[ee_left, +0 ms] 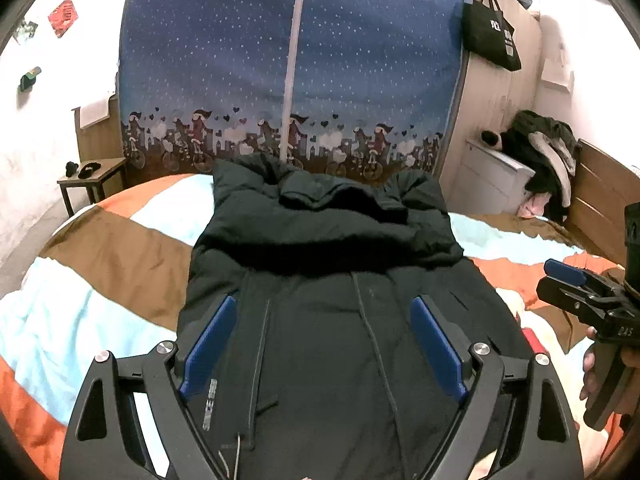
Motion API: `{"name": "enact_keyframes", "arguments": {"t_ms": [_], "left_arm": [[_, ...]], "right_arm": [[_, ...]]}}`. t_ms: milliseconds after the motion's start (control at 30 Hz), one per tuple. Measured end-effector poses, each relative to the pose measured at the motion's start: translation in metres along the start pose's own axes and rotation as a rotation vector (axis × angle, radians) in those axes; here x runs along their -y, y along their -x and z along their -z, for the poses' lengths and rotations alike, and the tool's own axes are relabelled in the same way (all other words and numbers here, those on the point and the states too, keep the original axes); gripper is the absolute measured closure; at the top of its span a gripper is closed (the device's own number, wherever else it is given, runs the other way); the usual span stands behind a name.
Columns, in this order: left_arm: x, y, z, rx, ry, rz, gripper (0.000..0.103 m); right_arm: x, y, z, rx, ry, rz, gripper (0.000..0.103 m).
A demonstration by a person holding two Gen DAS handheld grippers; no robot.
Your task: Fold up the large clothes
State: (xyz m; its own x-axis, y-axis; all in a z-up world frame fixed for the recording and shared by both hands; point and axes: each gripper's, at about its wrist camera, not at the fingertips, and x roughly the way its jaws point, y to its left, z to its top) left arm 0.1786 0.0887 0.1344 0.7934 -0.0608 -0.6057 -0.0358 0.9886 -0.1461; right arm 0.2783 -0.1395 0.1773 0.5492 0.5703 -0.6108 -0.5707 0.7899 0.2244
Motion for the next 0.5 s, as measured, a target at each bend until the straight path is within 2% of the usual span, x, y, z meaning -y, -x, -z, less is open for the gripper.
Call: {"name": "enact_keyframes", "arguments": {"t_ms": [200,400,500], "left_arm": [[0.005,0.002,0.024,-0.034,-0.035,-0.006,0.018],[0.004,-0.003,0.05,-0.127,-0.036,-0.034,0.018],[0.002,-0.003,0.058,-0.147,-0.025,-0.035,0.018]], "right_arm": [[-0.006,0.001,0.024,-0.044,-0.026,-0.007,0.0],[-0.012,0.004,0.049,-0.093,0.018,-0.004,0.0],[-0.012,0.003,0.061,-0.135,0.028,-0.009,0.0]]}}
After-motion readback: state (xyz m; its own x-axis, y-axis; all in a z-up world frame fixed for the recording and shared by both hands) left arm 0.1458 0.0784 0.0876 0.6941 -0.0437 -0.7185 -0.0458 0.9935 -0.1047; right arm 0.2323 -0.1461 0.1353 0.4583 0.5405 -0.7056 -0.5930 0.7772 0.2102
